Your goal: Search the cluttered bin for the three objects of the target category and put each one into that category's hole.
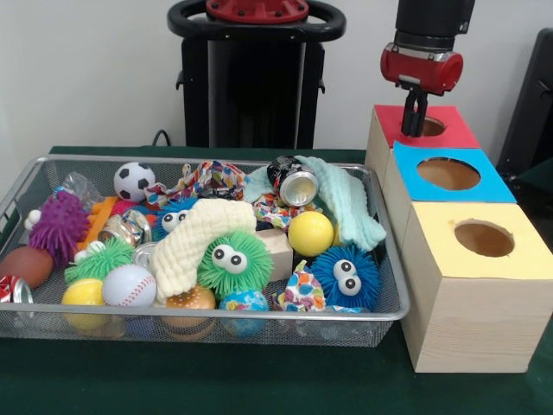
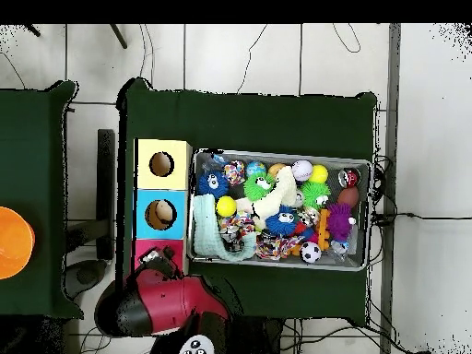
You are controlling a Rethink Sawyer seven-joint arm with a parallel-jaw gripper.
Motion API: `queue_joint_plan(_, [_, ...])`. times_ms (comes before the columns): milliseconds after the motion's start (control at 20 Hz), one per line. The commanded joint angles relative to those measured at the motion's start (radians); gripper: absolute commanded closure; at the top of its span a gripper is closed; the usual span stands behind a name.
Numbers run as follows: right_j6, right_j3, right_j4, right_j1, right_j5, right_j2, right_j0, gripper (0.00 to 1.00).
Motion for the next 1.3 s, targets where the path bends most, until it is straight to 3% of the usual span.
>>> queue_joint_plan(50, [0.013, -0.074, 0.027, -0.060, 0.121, 0.017, -0.047, 1.00])
queue_joint_plan(700, [-0.012, -0.135, 0.013, -0.149, 0.319, 0.014, -0.066, 1.00])
queue_joint_plan(1300, [0.004, -0.155, 0.001, -0.170, 0.362, 0.016, -0.061, 1.00])
